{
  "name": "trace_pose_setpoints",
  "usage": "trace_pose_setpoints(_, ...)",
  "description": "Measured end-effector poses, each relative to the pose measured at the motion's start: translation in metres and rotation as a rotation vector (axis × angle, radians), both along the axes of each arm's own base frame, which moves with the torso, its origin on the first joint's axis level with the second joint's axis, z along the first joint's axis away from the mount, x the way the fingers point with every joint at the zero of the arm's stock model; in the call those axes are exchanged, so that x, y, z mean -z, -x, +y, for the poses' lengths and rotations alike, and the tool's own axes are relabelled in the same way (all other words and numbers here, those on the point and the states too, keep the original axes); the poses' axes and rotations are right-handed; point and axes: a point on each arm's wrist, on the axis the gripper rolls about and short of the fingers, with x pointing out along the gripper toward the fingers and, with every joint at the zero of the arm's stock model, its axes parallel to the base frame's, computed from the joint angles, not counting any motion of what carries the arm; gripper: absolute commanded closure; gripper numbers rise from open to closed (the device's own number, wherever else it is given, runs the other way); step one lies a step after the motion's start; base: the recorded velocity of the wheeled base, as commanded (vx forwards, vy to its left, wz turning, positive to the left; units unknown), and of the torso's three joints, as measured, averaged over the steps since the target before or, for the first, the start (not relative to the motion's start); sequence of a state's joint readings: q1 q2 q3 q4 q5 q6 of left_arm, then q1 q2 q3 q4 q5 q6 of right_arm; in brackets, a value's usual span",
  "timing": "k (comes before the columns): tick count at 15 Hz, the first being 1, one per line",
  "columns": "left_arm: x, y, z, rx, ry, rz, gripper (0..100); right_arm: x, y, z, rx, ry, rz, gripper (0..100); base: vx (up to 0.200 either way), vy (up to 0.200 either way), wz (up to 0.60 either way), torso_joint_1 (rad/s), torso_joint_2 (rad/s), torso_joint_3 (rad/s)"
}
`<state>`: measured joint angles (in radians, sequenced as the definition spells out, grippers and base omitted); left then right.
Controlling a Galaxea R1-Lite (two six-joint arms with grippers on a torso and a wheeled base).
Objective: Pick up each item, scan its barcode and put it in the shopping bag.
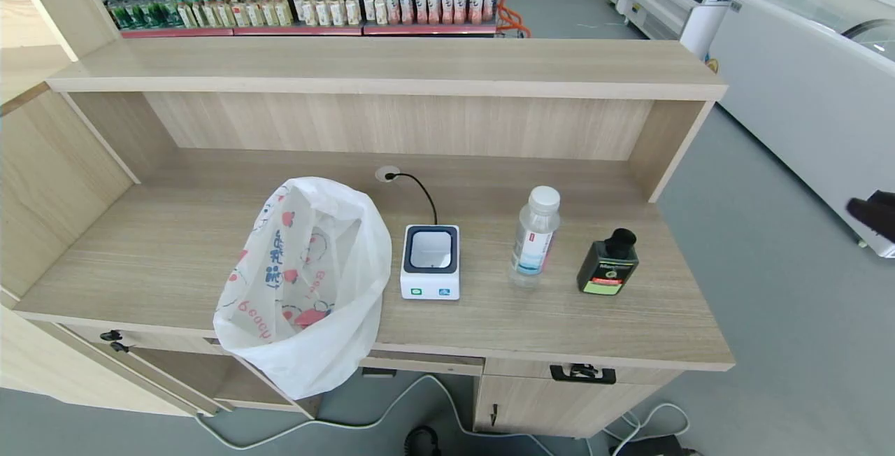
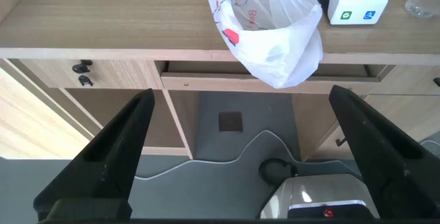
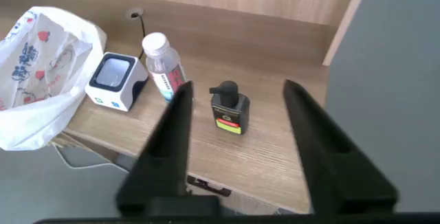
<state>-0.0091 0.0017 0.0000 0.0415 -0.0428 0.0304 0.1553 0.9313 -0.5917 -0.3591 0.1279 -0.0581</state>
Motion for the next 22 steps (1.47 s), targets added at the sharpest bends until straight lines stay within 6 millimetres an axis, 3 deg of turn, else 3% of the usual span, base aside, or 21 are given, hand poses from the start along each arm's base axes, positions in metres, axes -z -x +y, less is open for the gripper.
trace_pose_setpoints(3,0.0,0.0,0.0,0.0,0.0,0.0,0,0.015,-0.046,0.024,-0.054,0.037,0.098,0,0.0,0.0,0.0,0.0,0.0,0.0)
trace_pose_setpoints(6,0.0,0.0,0.0,0.0,0.0,0.0,0,0.034,-0.079,0.052,0.038,-0.005,0.128,0,0.0,0.0,0.0,0.0,0.0,0.0)
trace_pose_setpoints(11,0.0,0.0,0.0,0.001,0.0,0.0,0,0.061,-0.085,0.096,0.09,0.008,0.202,0,0.0,0.0,0.0,0.0,0.0,0.0)
trace_pose_setpoints(14,0.0,0.0,0.0,0.0,0.0,0.0,0,0.069,-0.091,0.107,0.076,0.005,0.213,0,0.0,0.0,0.0,0.0,0.0,0.0)
trace_pose_setpoints(17,0.0,0.0,0.0,0.0,0.0,0.0,0,0.074,-0.104,0.117,0.083,-0.001,0.117,0,0.0,0.0,0.0,0.0,0.0,0.0)
trace_pose_setpoints(22,0.0,0.0,0.0,0.0,0.0,0.0,0,0.103,-0.123,0.133,0.07,0.032,0.127,0,0.0,0.0,0.0,0.0,0.0,0.0)
